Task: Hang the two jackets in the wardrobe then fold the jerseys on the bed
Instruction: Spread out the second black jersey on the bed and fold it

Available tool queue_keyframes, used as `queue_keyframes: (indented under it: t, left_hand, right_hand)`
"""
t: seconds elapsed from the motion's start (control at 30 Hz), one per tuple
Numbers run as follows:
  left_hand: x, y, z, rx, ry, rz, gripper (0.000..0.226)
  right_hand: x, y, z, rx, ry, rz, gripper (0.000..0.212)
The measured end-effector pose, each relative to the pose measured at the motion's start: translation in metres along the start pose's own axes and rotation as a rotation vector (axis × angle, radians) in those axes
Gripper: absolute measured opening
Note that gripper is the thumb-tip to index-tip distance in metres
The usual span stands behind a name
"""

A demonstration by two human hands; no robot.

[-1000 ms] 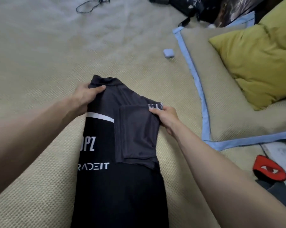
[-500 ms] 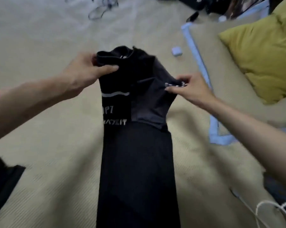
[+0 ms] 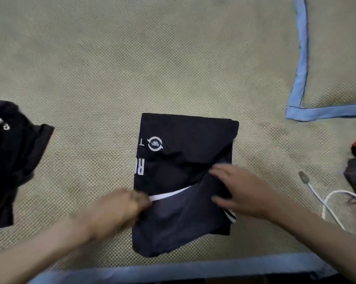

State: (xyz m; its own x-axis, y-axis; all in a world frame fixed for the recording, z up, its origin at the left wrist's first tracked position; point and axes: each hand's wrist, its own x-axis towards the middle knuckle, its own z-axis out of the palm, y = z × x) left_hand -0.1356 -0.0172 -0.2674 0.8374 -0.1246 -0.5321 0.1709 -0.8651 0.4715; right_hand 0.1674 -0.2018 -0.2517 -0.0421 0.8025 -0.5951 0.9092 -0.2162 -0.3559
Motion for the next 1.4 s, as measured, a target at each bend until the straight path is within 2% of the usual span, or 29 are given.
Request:
queue_keyframes:
  t: [0.07,0.13,0.2,0.23,0.3,0.4,0.5,0.6,0.7,0.77,0.83,0.93,1.03,1.1,1.13,1.17,1.23,1.27,1.3,1.33,1.4]
  left_hand:
    - [0.038,-0.021,-0.034,0.073,0.173,-0.099,0.04]
    - [0.083,-0.047,-0.069,0.13,0.222,-0.235,0.068]
    - [0.122,-0.062,-0.102,0.112,0.16,-0.375,0.091]
    - [0.138,-0.067,-0.115,0.086,0.141,-0.419,0.093]
    - [0.158,-0.076,-0.134,0.063,0.104,-0.459,0.081]
    - [0.17,-0.083,-0.152,-0.094,-0.126,-0.454,0.049]
    - [0.17,-0.084,-0.164,-0.179,-0.153,-0.421,0.036]
    - [0.166,-0.088,-0.179,-0.266,-0.082,-0.415,0.026]
    - [0.154,-0.084,-0.2,-0.288,0.027,-0.382,0.036]
    - [0.14,-0.075,-0.212,-0.193,0.111,-0.335,0.037]
    - [0.114,-0.06,-0.216,-0.035,0.203,-0.253,0.027]
    - [0.06,-0.032,-0.188,0.175,0.285,-0.071,0.022]
    - [0.013,-0.005,-0.115,0.21,0.225,0.013,0.03]
    - [-0.001,0.005,-0.048,0.249,0.18,0.045,0.022]
    - [-0.004,0.012,-0.017,0.259,0.153,0.044,0.018]
    - [-0.004,0.016,0.011,0.243,0.117,0.033,0.023]
    - [-0.004,0.026,0.054,0.17,0.065,-0.023,0.033]
    - [-0.004,0.032,0.063,0.114,0.077,-0.11,0.03]
    - [-0.004,0.038,0.065,0.059,0.146,-0.194,0.021]
    - [-0.002,0.043,0.065,-0.025,0.253,-0.257,0.018]
    - [0.011,0.055,0.054,-0.143,0.473,-0.284,0.035]
  right_hand:
    - [0.03,-0.001,-0.022,0.033,0.209,0.037,0.077]
    - [0.063,0.005,-0.041,0.057,0.318,0.119,0.086]
    - [0.093,0.018,-0.057,0.03,0.281,0.212,0.097]
    - [0.105,0.023,-0.063,0.008,0.23,0.252,0.101]
    - [0.123,0.031,-0.07,-0.042,0.13,0.298,0.097]
    - [0.139,0.032,-0.084,-0.01,-0.038,0.344,0.069]
    - [0.144,0.038,-0.095,0.112,-0.151,0.39,0.051]
    - [0.14,0.05,-0.108,0.198,-0.085,0.404,0.054]
    - [0.124,0.049,-0.129,0.215,0.065,0.343,0.047]
    - [0.107,0.042,-0.138,0.123,0.205,0.281,0.04]
    - [0.081,0.027,-0.135,0.015,0.328,0.21,0.03]
    - [0.028,-0.006,-0.102,-0.095,0.457,0.108,0.023]
    - [-0.016,-0.039,-0.031,-0.098,0.543,0.005,0.026]
    - [-0.028,-0.051,0.028,-0.05,0.538,0.025,0.031]
    - [-0.029,-0.054,0.057,-0.024,0.513,0.045,0.036]
    - [-0.028,-0.055,0.084,0.011,0.449,0.073,0.044]
    - [-0.028,-0.064,0.118,0.045,0.215,0.109,0.073]
    - [-0.028,-0.069,0.125,0.037,0.134,0.128,0.089]
    - [-0.029,-0.073,0.126,0.057,0.109,0.162,0.098]
    - [-0.028,-0.079,0.121,0.109,0.157,0.197,0.097]
    - [-0.02,-0.096,0.102,0.182,0.42,0.224,0.077]
